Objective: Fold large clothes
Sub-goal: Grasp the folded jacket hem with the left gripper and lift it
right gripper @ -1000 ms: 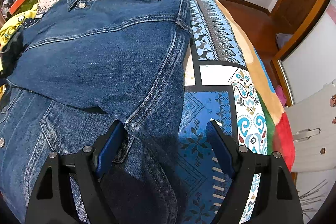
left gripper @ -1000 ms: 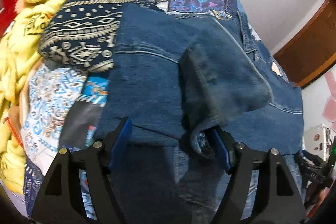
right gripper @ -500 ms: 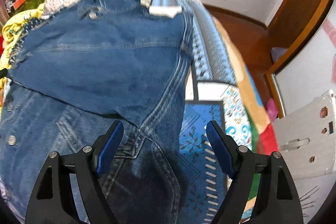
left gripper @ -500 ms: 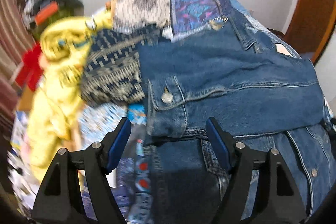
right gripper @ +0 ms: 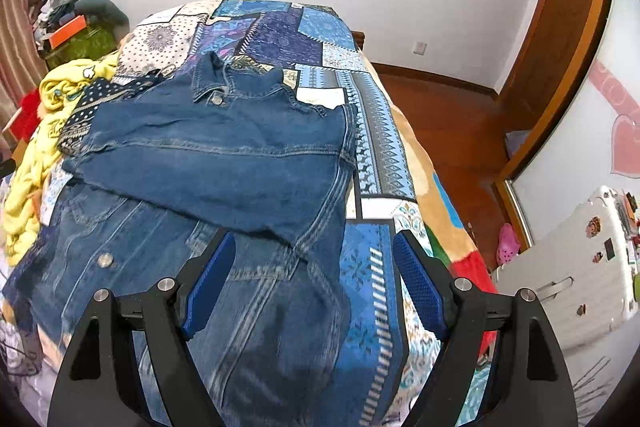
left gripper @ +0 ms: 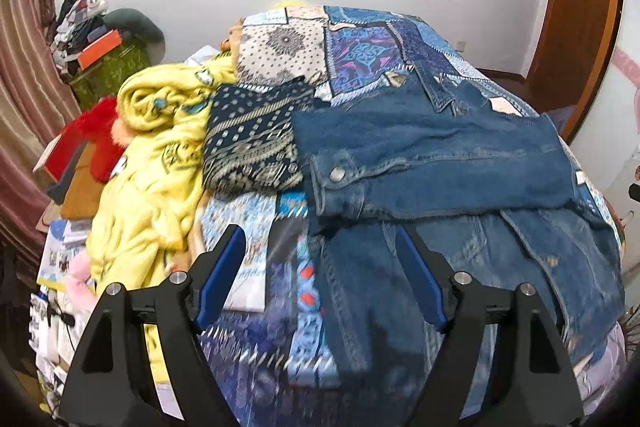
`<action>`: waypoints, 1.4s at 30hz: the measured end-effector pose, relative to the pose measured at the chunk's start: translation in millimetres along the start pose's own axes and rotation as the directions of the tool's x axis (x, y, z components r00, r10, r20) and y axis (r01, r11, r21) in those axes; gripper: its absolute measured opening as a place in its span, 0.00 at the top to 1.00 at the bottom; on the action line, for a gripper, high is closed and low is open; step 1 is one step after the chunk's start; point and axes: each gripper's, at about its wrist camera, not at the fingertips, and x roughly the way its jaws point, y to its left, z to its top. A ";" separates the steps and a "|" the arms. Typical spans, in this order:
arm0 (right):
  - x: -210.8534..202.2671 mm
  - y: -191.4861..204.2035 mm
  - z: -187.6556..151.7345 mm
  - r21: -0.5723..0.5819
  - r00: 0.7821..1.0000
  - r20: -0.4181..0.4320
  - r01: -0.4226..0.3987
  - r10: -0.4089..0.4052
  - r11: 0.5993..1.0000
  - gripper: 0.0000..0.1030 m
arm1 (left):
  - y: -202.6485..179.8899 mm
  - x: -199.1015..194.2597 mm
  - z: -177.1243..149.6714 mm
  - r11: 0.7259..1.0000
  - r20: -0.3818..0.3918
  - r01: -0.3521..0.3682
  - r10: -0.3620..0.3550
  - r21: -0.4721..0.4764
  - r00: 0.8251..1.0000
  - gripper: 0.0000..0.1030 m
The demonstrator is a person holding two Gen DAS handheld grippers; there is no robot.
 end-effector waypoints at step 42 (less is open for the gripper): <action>44.9 -24.4 -96.8 0.362 0.892 -0.183 -0.331 0.414 0.871 0.45 | 0.9 32.1 -122.6 0.841 -0.197 0.300 -0.421 -0.451 0.885 0.76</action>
